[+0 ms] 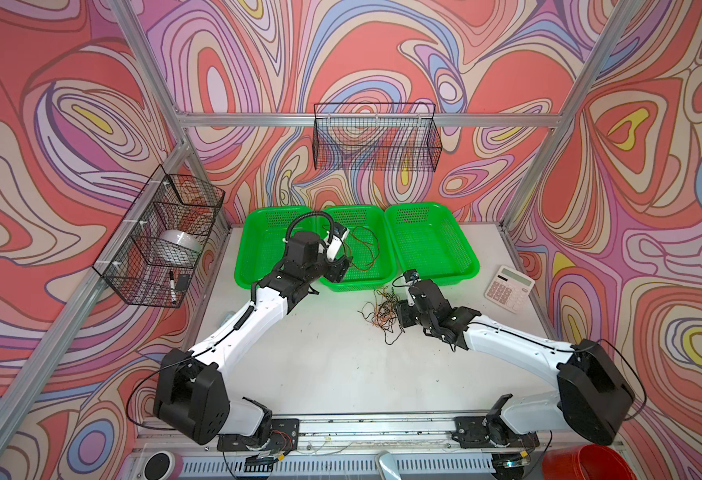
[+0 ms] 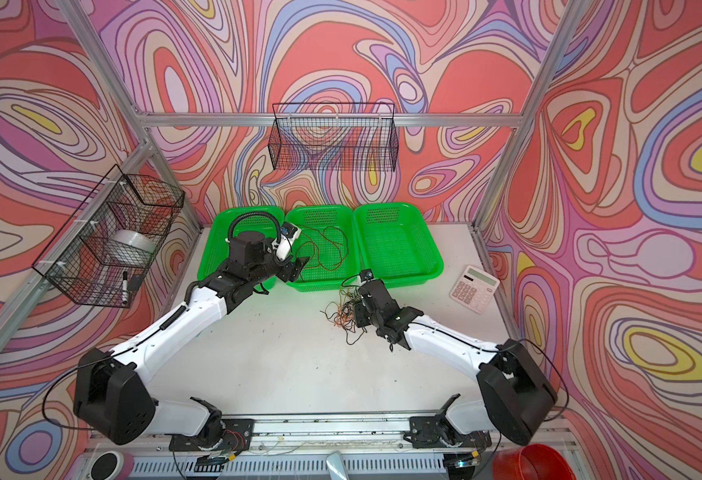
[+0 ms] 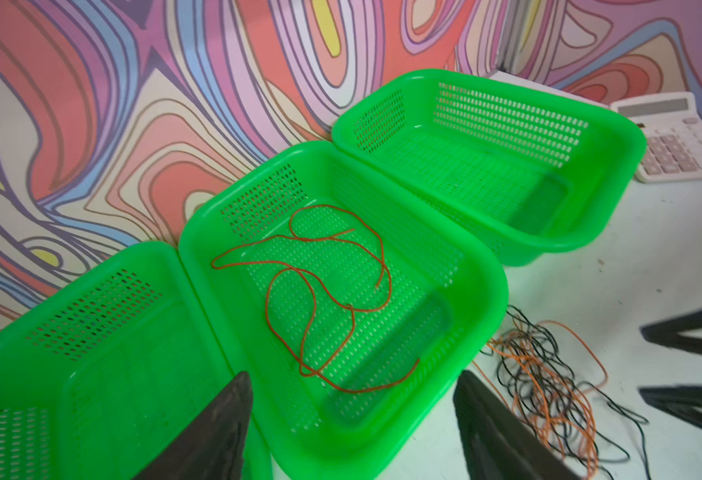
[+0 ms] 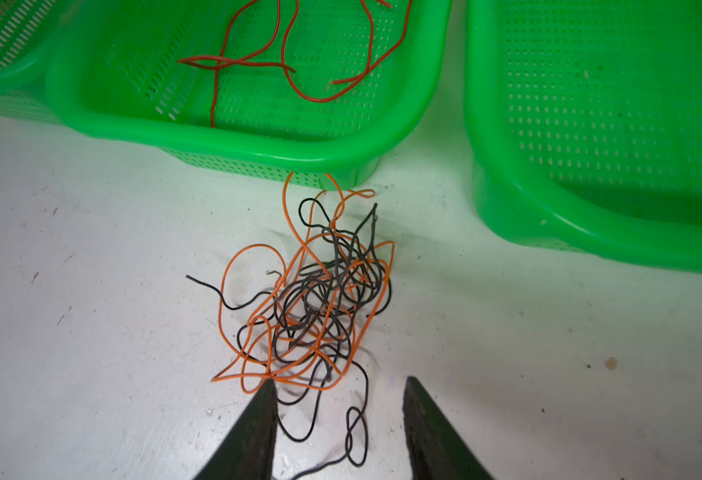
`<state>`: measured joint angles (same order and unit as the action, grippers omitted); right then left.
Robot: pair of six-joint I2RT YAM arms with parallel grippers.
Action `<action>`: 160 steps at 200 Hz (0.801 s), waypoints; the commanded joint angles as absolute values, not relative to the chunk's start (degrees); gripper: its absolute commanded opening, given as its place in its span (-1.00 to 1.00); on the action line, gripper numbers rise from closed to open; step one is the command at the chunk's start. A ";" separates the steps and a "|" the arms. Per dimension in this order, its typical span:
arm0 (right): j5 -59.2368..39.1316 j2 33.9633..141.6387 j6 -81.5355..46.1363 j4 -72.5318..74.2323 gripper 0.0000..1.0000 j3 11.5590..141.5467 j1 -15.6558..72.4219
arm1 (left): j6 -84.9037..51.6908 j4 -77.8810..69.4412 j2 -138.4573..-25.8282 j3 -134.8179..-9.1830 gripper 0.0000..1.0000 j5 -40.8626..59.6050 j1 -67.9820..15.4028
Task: Untangle the cables
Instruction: 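Move both grippers back toward the orange and black wire pile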
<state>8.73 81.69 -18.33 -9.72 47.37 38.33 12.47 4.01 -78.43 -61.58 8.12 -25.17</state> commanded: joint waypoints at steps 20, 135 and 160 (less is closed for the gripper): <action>11.75 90.44 -22.78 -11.02 -0.03 53.32 38.32 | 12.37 2.60 -70.46 -53.07 0.41 8.01 -28.61; 9.44 88.59 -27.15 -6.94 -0.46 48.22 38.32 | 8.63 -0.64 -66.94 -46.80 0.23 5.50 -33.29; 7.85 90.73 -26.35 -7.51 -0.59 50.46 38.32 | 8.76 -1.74 -66.87 -46.80 0.20 5.04 -34.09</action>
<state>9.34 89.27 -26.87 -7.94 48.64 38.33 9.30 0.89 -67.68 -47.18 5.93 -33.28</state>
